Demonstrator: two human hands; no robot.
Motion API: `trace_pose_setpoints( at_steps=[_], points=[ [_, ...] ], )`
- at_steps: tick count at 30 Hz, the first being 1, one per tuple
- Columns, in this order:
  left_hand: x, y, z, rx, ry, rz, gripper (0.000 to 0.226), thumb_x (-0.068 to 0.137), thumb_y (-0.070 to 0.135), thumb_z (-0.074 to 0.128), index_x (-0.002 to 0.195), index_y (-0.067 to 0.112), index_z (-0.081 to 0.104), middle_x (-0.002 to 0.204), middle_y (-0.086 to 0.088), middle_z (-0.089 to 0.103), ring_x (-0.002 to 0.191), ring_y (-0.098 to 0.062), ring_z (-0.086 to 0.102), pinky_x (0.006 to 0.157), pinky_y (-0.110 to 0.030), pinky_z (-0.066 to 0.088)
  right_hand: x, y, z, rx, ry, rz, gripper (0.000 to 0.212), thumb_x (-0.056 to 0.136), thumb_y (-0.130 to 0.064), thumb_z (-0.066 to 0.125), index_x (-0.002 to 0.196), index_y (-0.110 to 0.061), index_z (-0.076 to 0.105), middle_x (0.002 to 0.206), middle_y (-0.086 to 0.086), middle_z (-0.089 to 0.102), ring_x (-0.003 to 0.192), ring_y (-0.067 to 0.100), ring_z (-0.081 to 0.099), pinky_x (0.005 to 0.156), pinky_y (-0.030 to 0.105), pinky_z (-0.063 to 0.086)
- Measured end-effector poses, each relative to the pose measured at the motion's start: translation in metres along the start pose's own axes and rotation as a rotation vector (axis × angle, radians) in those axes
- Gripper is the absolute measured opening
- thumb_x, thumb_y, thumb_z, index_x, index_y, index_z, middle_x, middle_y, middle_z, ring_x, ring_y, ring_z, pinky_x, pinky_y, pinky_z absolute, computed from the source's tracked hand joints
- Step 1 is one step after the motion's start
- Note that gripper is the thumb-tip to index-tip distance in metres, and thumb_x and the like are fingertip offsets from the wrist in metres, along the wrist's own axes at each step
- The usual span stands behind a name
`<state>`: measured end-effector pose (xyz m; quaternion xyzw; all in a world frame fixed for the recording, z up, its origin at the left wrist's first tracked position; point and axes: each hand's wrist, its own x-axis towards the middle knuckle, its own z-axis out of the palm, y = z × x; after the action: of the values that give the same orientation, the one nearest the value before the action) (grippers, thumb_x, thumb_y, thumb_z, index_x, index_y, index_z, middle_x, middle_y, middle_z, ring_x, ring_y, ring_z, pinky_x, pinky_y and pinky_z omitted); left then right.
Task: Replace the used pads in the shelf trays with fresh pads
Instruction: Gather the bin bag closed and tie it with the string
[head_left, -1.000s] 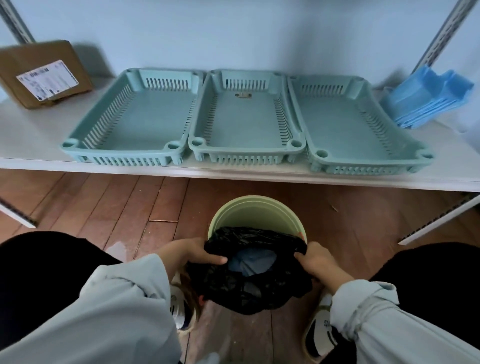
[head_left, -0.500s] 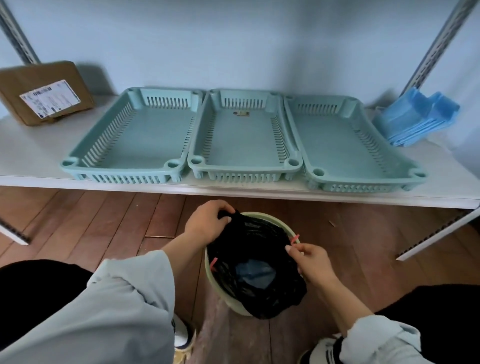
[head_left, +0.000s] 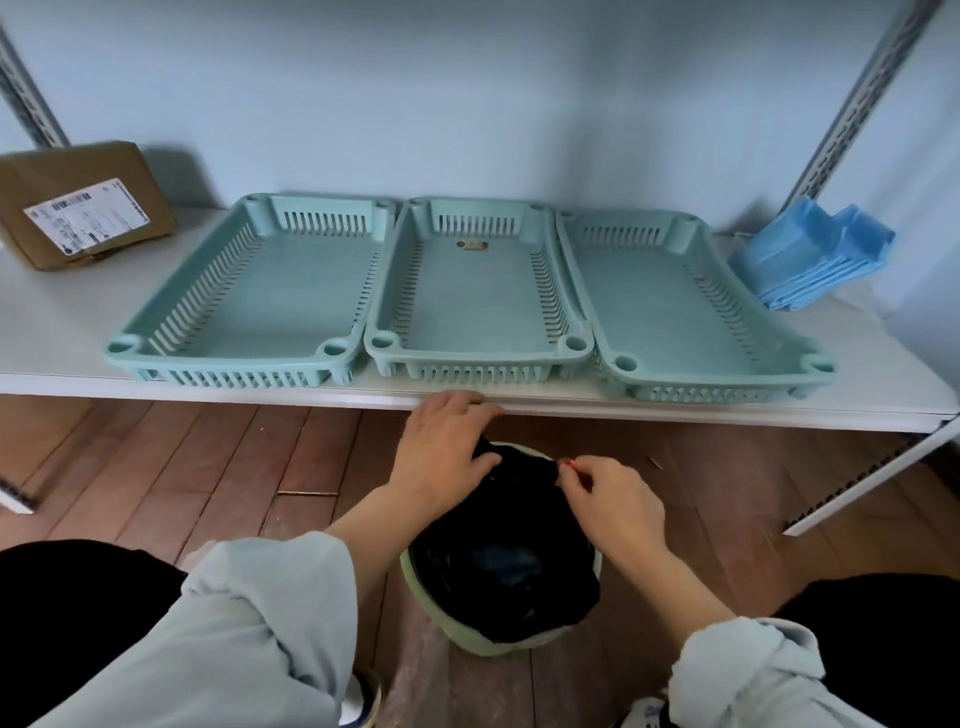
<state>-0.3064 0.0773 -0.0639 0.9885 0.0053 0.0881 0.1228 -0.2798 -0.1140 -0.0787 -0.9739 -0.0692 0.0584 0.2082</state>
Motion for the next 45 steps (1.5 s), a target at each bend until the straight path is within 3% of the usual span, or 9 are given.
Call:
trace_pose_setpoints(
  at_steps=[4,10,18,27,32,35,39,42,45],
  points=[
    [0.009,0.027,0.017,-0.361,-0.242,0.057,0.079,0.076,0.048,0.071,0.145,0.030,0.036,0.146,0.005,0.041,0.135,-0.015,0.038,0.112,-0.038,0.034,0.003,-0.015,-0.021,0.239,0.046,-0.132,0.018,0.089,-0.044,0.055,0.086,-0.035,0.071,0.089,-0.014,0.069,0.092,0.011,0.063,0.075,0.030,0.049],
    [0.014,0.043,0.035,-0.651,-0.203,-0.080,0.013,0.086,0.029,0.066,0.093,0.020,0.073,0.092,0.004,0.072,0.090,-0.013,0.066,0.090,-0.038,0.051,0.008,-0.013,-0.024,0.441,0.007,-0.103,0.016,0.086,-0.040,0.062,0.085,-0.030,0.074,0.083,-0.014,0.071,0.086,0.008,0.065,0.084,0.039,0.054],
    [0.008,0.037,0.049,-0.677,-0.286,-0.201,0.014,0.086,0.025,0.068,0.093,0.016,0.076,0.093,0.000,0.074,0.091,-0.015,0.067,0.094,-0.035,0.049,0.008,-0.041,-0.070,0.570,0.197,-0.256,0.016,0.089,-0.036,0.060,0.081,-0.028,0.072,0.083,-0.013,0.069,0.087,0.009,0.064,0.081,0.037,0.052],
    [0.015,0.028,0.037,-0.837,-0.324,-0.176,0.014,0.090,0.010,0.061,0.088,0.003,0.073,0.086,-0.011,0.073,0.081,-0.020,0.069,0.084,-0.034,0.057,0.010,-0.026,-0.039,0.988,0.214,-0.053,0.016,0.088,-0.029,0.065,0.099,-0.021,0.058,0.090,0.005,0.068,0.067,0.012,0.065,0.061,0.029,0.055],
    [0.016,0.014,0.030,-0.788,-0.222,-0.172,0.014,0.084,0.000,0.064,0.094,0.003,0.073,0.091,-0.011,0.073,0.085,-0.018,0.068,0.086,-0.028,0.054,0.004,-0.017,-0.008,0.899,-0.277,-0.002,0.044,0.086,-0.017,0.068,0.126,-0.014,0.049,0.110,0.003,0.064,0.068,0.012,0.065,0.059,0.021,0.055],
    [0.012,0.009,0.023,-0.815,-0.221,-0.190,0.021,0.082,-0.010,0.058,0.096,0.003,0.068,0.088,-0.009,0.070,0.076,-0.009,0.064,0.066,-0.009,0.051,0.009,-0.020,0.003,0.872,-0.312,-0.020,0.046,0.086,0.002,0.065,0.129,-0.008,0.052,0.105,0.002,0.065,0.076,0.011,0.065,0.062,0.016,0.054],
    [0.015,0.000,0.012,-0.871,-0.209,-0.279,0.023,0.084,-0.003,0.061,0.082,0.019,0.062,0.075,0.000,0.065,0.067,-0.006,0.062,0.051,-0.009,0.048,0.017,-0.031,0.010,0.789,-0.380,-0.015,0.042,0.087,0.002,0.062,0.125,-0.011,0.054,0.095,0.006,0.067,0.075,0.013,0.066,0.061,0.015,0.053],
    [0.021,-0.007,0.000,-0.818,-0.202,-0.248,0.031,0.081,-0.016,0.052,0.102,0.003,0.064,0.079,-0.004,0.064,0.071,-0.007,0.061,0.063,-0.008,0.048,0.024,-0.038,0.014,0.767,-0.285,-0.006,0.016,0.091,-0.002,0.058,0.104,-0.003,0.067,0.070,0.003,0.065,0.052,0.003,0.059,0.053,0.011,0.048],
    [0.007,-0.027,0.010,-0.637,-0.235,-0.346,0.040,0.079,-0.012,0.054,0.117,0.001,0.059,0.106,-0.013,0.062,0.100,-0.024,0.061,0.088,-0.027,0.048,0.022,-0.036,0.026,0.777,-0.182,0.057,0.014,0.092,-0.004,0.058,0.092,-0.007,0.071,0.069,0.002,0.066,0.058,0.008,0.059,0.060,0.017,0.050]
  ],
)
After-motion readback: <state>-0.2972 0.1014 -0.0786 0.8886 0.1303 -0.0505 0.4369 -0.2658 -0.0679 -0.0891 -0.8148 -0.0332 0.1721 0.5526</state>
